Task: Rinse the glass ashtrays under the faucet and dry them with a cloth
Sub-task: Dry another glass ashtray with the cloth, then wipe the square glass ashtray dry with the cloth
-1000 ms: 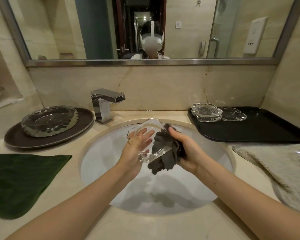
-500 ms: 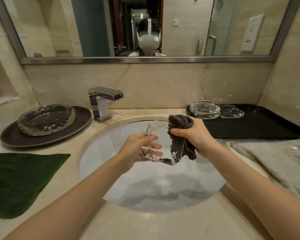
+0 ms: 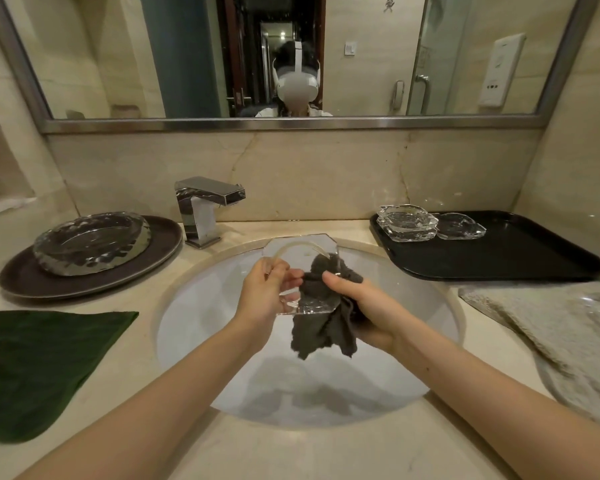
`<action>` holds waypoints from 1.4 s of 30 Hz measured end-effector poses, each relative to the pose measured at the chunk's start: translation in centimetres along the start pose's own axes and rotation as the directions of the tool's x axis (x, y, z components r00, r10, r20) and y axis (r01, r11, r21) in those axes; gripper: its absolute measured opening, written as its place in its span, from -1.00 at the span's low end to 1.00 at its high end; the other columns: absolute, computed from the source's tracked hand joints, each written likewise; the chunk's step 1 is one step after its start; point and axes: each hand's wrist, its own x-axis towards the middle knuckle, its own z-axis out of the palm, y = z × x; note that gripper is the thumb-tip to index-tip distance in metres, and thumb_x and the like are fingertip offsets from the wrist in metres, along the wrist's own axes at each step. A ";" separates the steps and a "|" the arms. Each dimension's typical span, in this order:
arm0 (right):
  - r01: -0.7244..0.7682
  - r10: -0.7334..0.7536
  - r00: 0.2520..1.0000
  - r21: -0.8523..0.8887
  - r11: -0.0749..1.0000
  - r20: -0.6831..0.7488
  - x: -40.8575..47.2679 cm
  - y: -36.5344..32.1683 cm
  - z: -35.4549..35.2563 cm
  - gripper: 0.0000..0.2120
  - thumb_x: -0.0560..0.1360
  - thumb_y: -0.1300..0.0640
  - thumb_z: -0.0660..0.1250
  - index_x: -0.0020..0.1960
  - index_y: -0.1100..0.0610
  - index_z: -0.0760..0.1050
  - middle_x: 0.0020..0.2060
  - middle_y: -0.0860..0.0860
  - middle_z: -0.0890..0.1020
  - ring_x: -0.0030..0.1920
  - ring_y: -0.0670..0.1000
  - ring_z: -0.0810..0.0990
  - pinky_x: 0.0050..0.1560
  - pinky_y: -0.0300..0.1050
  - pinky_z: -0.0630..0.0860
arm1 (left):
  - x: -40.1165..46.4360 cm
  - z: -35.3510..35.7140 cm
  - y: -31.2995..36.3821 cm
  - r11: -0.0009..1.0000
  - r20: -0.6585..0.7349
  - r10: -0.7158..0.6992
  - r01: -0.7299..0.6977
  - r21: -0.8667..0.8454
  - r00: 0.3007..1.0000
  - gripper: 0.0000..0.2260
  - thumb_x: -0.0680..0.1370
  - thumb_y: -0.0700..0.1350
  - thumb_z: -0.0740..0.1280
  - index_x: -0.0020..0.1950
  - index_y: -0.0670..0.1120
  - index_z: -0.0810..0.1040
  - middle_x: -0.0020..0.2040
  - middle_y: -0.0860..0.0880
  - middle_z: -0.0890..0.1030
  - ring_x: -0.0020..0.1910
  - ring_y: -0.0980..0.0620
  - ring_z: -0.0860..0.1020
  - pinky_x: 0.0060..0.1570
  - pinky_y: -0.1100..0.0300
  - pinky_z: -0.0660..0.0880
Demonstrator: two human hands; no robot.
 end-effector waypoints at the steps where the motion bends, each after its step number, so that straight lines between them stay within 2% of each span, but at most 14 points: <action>1: 0.004 -0.002 1.000 -0.065 0.998 0.020 0.1 -0.2 -0.1 -0.80 0.49 0.20 0.30 0.07 0.24 0.54 -0.03 0.18 0.65 -0.05 0.12 0.64 0.10 0.00 0.56 | 0.1 0.0 0.1 1.000 -0.019 0.002 -0.003 -0.012 1.000 -0.86 0.64 -0.17 0.13 -0.10 -0.09 0.39 -0.16 -0.01 0.57 -0.15 0.06 0.55 -0.24 0.20 0.43; 5: 0.057 -0.151 0.979 -0.539 0.841 -0.133 0.3 -1.8 -0.7 -0.95 0.49 0.20 0.36 -0.06 0.17 0.53 -0.20 0.11 0.66 -0.26 0.02 0.64 -0.05 -0.06 0.60 | 0.1 0.1 0.0 0.999 -0.024 -0.033 0.032 -0.025 0.999 -0.86 0.64 -0.16 0.14 -0.10 -0.07 0.40 -0.16 -0.01 0.52 -0.15 0.06 0.51 -0.24 0.21 0.41; 8: 0.050 -0.291 0.931 -0.709 0.703 -0.222 0.0 -2.4 -1.1 -0.89 0.41 0.12 0.45 -0.20 0.14 0.56 -0.30 0.07 0.68 -0.30 0.02 0.63 -0.08 -0.05 0.58 | 0.4 0.8 0.2 0.989 0.032 -0.108 0.111 -0.098 0.994 -0.85 0.64 -0.20 0.14 -0.12 -0.07 0.39 -0.16 -0.04 0.52 -0.20 0.08 0.51 -0.26 0.21 0.38; 10: 0.020 -0.331 0.903 -0.744 0.668 -0.273 -0.2 -3.5 -1.5 -0.84 0.36 0.06 0.49 -0.24 0.13 0.57 -0.31 0.06 0.68 -0.30 0.01 0.63 -0.12 -0.13 0.57 | 0.8 1.6 0.9 0.971 0.065 -0.153 0.163 -0.173 0.986 -0.85 0.64 -0.24 0.15 -0.11 -0.10 0.40 -0.21 -0.05 0.52 -0.24 0.06 0.50 -0.28 0.21 0.37; 13: -0.057 -0.390 0.857 -0.813 0.580 -0.338 0.0 -6.5 -3.1 -0.71 0.28 -0.04 0.52 -0.24 0.18 0.59 -0.29 0.10 0.67 -0.19 0.09 0.64 -0.10 -0.01 0.56 | 1.8 4.3 2.5 0.953 0.094 -0.175 0.193 -0.234 0.980 -0.85 0.63 -0.27 0.15 -0.11 -0.14 0.42 -0.30 -0.06 0.50 -0.34 0.06 0.48 -0.31 0.23 0.36; 16: -0.120 -0.469 0.802 -0.868 0.482 -0.371 -0.3 -10.5 -5.3 -0.61 0.25 -0.14 0.52 -0.23 0.17 0.56 -0.29 0.06 0.62 -0.23 0.05 0.58 -0.23 -0.08 0.45 | 3.3 8.2 4.1 0.966 0.141 -0.155 0.180 -0.184 0.978 -0.85 0.61 -0.31 0.15 -0.13 -0.17 0.42 -0.34 -0.05 0.48 -0.43 0.09 0.47 -0.43 0.29 0.41; 19: -0.174 -0.512 0.762 -0.887 0.428 -0.397 -1.1 -14.6 -8.0 -0.63 0.28 -0.10 0.51 -0.13 0.17 0.56 -0.22 0.04 0.60 -0.24 0.01 0.53 -0.22 -0.10 0.45 | 5.0 12.4 5.1 0.986 0.222 -0.131 0.150 -0.071 0.966 -0.87 0.54 -0.37 0.21 -0.19 -0.26 0.48 -0.46 -0.07 0.54 -0.52 0.11 0.50 -0.46 0.32 0.45; 21: -0.243 -0.533 0.731 -0.893 0.379 -0.426 -1.2 -16.9 -10.3 -0.63 0.29 -0.07 0.50 -0.07 0.17 0.57 -0.18 0.05 0.60 -0.23 0.01 0.53 -0.21 -0.12 0.46 | 6.6 15.4 5.7 0.996 0.255 -0.093 0.094 0.008 0.962 -0.94 0.50 -0.38 0.28 -0.04 -0.33 0.50 -0.39 -0.11 0.59 -0.46 0.06 0.55 -0.28 0.24 0.53; 23: -0.312 -0.545 0.699 -0.883 0.350 -0.462 -1.0 -19.1 -12.7 -0.60 0.28 -0.09 0.49 -0.05 0.17 0.54 -0.14 0.08 0.60 -0.22 0.03 0.53 -0.24 -0.13 0.43 | 8.2 18.4 6.2 0.997 0.261 -0.072 0.063 0.044 0.963 -0.86 0.51 -0.36 0.30 0.06 -0.33 0.47 -0.27 -0.15 0.62 -0.43 0.07 0.61 -0.21 0.16 0.59; 26: -0.407 -0.532 0.672 -0.857 0.316 -0.515 -0.2 -22.1 -15.8 -0.59 0.26 -0.10 0.49 -0.09 0.17 0.49 -0.14 0.08 0.55 -0.16 0.09 0.53 -0.25 -0.10 0.41 | 11.0 22.7 6.9 0.976 0.213 0.004 -0.050 0.211 0.977 -0.89 0.49 -0.31 0.34 -0.17 -0.19 0.43 -0.11 -0.16 0.63 -0.27 -0.03 0.67 -0.24 0.12 0.62; 28: -0.438 -0.523 0.665 -0.846 0.304 -0.532 0.6 -23.7 -17.8 -0.64 0.26 -0.07 0.48 -0.16 0.17 0.49 -0.17 0.08 0.55 -0.14 0.11 0.54 -0.24 -0.09 0.44 | 13.3 25.1 6.9 0.938 0.190 0.034 -0.097 0.334 0.981 -0.85 0.46 -0.29 0.38 -0.23 -0.18 0.43 -0.11 -0.13 0.59 -0.25 -0.06 0.64 -0.19 0.08 0.62; 34: -0.521 -0.437 0.682 -0.809 0.272 -0.586 4.1 -24.7 -23.3 -0.71 0.31 0.02 0.48 -0.30 0.14 0.41 -0.29 0.05 0.48 -0.25 0.05 0.47 -0.38 -0.16 0.37 | 18.7 29.7 4.8 0.758 0.232 0.057 -0.193 0.623 0.971 -0.83 0.46 -0.14 0.43 -0.20 -0.21 0.52 -0.36 -0.06 0.53 -0.44 0.08 0.48 -0.41 0.29 0.47; 38: -0.562 -0.338 0.716 -0.791 0.241 -0.611 6.3 -23.8 -25.7 -0.71 0.33 0.01 0.48 -0.31 0.10 0.38 -0.29 0.02 0.45 -0.18 0.05 0.48 -0.31 -0.16 0.37 | 20.8 31.0 2.1 0.520 0.233 0.106 -0.254 0.816 0.967 -0.81 0.46 -0.05 0.42 -0.22 -0.14 0.52 -0.19 -0.06 0.61 -0.21 0.01 0.56 -0.37 0.25 0.45; 42: -0.571 -0.261 0.734 -0.778 0.263 -0.627 7.5 -22.8 -26.8 -0.76 0.37 0.10 0.46 -0.33 0.13 0.42 -0.33 0.03 0.48 -0.34 -0.01 0.45 -0.32 -0.17 0.40 | 21.3 31.2 0.6 0.297 0.232 0.181 -0.278 0.914 0.956 -0.84 0.47 -0.02 0.36 -0.15 -0.10 0.51 -0.16 -0.04 0.55 -0.14 -0.06 0.51 -0.15 0.17 0.44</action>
